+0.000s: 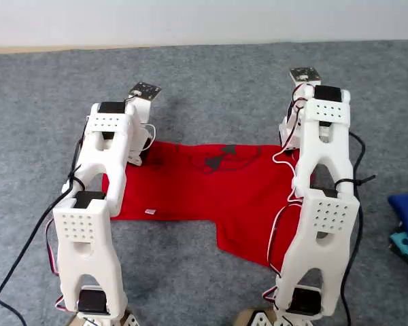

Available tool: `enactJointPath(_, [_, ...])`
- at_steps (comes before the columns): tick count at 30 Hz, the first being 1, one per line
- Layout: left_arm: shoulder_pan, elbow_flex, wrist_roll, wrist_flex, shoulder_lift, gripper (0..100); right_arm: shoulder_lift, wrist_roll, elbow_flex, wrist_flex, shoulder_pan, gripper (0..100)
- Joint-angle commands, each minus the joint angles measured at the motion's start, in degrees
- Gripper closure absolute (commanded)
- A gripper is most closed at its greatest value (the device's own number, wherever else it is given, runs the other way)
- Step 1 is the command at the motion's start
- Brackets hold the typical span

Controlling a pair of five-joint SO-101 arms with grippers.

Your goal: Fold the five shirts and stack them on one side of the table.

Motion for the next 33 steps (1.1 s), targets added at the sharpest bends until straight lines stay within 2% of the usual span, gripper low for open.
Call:
enactJointPath(1, [-0.35, -1.8, -0.35, 0.62, -0.44, 100, -0.92, 0.26, -2.81, 1.45, 0.22, 84.0])
enactJointPath(3, [-0.35, -1.8, -0.35, 0.62, -0.44, 100, -1.45, 0.26, -3.52, 2.68, -0.84, 76.5])
enactJointPath(5, [-0.35, -1.8, -0.35, 0.62, -0.44, 100, -2.51, 0.26, -5.01, 3.3, -1.8, 73.6])
enactJointPath(14, [-0.35, -1.8, -0.35, 0.53, -0.44, 100, -5.58, 0.53, -20.57, 7.78, -6.02, 73.4])
enactJointPath(21, [-0.44, -1.8, -0.35, 0.53, -0.53, 100, -6.2, 0.7, -30.24, 14.81, -5.67, 73.6])
enactJointPath(24, [-0.7, -1.89, -0.18, 0.53, -0.97, 100, -9.71, 0.7, -30.68, 14.81, -4.97, 78.7])
enactJointPath(29, [-0.7, -4.0, -0.09, 2.2, -2.64, 100, -16.22, 0.97, -28.04, 14.81, -4.97, 97.6])
enactJointPath(33, [-0.53, -7.69, 0.0, 5.36, -8.44, 100, -22.46, 3.34, -23.21, 14.81, -4.53, 99.0])
